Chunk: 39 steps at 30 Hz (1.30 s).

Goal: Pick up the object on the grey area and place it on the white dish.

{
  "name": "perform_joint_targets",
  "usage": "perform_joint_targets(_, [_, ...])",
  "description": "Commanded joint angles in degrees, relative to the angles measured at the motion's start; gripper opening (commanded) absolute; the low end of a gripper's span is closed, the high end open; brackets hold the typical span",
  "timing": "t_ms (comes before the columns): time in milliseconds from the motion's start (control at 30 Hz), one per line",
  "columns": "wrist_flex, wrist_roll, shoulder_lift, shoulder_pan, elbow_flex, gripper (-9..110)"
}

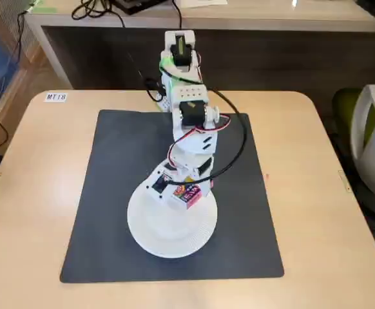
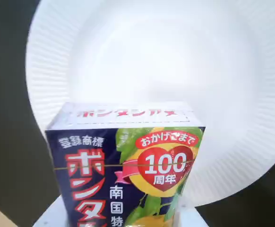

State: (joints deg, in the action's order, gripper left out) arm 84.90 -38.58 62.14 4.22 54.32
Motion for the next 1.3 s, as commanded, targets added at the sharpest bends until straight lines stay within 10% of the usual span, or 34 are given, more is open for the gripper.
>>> perform_joint_targets(0, [5.01, 1.76, -4.48, -1.41, -14.15, 18])
perform_joint_targets(667, [12.30, 9.67, -8.61, -3.08, -17.31, 48])
perform_joint_targets(967, [12.30, 20.57, 7.29, -5.27, -15.29, 0])
perform_joint_targets(1267, [10.02, 32.96, 40.17, -5.80, 0.26, 0])
